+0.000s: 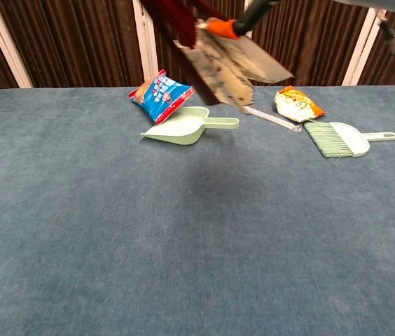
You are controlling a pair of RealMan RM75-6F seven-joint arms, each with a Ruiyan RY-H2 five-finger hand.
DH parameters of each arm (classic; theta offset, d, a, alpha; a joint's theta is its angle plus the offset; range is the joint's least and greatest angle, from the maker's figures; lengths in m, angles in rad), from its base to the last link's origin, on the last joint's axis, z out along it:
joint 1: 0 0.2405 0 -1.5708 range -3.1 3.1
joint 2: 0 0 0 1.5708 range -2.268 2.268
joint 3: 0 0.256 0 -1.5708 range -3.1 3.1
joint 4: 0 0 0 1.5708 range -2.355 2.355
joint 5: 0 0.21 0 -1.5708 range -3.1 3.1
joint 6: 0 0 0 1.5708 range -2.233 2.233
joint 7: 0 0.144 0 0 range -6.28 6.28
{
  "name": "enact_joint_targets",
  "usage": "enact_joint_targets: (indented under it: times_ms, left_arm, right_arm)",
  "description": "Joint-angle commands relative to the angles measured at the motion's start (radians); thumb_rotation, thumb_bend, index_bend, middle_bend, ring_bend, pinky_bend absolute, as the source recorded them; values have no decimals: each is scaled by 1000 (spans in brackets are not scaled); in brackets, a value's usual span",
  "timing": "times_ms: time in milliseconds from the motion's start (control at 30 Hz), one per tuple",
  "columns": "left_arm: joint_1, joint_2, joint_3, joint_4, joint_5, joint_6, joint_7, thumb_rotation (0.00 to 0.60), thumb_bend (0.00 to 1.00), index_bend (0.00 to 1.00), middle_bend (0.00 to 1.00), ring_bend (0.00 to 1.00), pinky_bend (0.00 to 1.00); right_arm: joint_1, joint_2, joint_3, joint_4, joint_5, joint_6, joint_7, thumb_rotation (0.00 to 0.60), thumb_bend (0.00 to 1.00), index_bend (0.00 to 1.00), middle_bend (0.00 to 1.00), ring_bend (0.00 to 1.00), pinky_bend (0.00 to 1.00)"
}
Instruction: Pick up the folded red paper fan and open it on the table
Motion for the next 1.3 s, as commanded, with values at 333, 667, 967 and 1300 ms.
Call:
enact_joint_targets:
  times_ms: [333, 667, 967, 1300]
  left_arm:
    - [-105, -61, -38, -22, -5, -102, -151, 600, 299, 144, 0, 0, 0]
    - [-149, -121, -13, -34, 10, -135, -153, 600, 298, 172, 0, 0, 0]
    - [-189, -218, -24, -36, 10, -131, -175, 600, 298, 230, 0, 0, 0]
    - [-209, -281, -31, -37, 1, -106, -155, 600, 313, 318, 10, 0, 0]
  right_arm:
    - [129, -79, 81, -199, 180, -20, -323, 600, 561, 1000, 176, 247, 138]
    - [192, -180, 80, -232, 309, 45, -484, 600, 561, 1000, 176, 247, 138]
    - [207, -211, 76, -237, 343, 85, -497, 600, 564, 1000, 176, 247, 138]
    - [194, -191, 56, -253, 333, 99, -481, 600, 565, 1000, 177, 247, 138]
